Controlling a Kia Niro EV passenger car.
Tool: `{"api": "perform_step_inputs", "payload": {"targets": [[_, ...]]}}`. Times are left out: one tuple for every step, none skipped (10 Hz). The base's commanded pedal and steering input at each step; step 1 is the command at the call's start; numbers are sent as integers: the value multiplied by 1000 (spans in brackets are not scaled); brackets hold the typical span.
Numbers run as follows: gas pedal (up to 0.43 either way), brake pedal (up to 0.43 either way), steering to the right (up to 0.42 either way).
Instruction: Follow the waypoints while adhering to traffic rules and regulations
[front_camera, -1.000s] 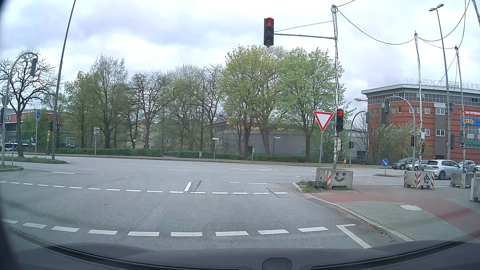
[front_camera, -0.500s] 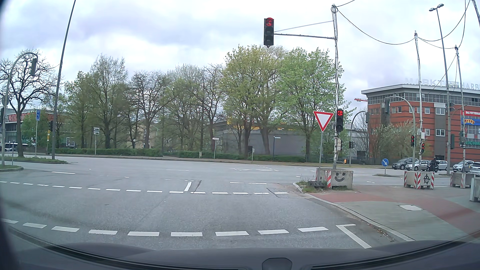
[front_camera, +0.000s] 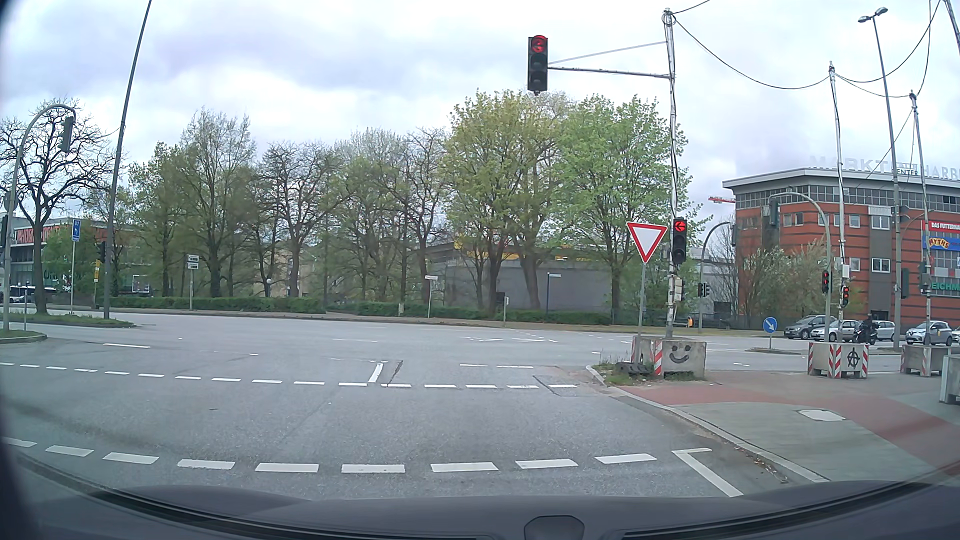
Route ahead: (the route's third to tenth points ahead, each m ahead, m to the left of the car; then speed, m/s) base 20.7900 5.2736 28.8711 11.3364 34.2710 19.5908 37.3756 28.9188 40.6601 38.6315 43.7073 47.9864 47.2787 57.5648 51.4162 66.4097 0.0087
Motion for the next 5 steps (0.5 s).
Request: {"api": "perform_step_inputs", "payload": {"targets": [[0,244,-9],[0,244,-9],[0,244,-9],[0,244,-9],[0,244,-8]]}}
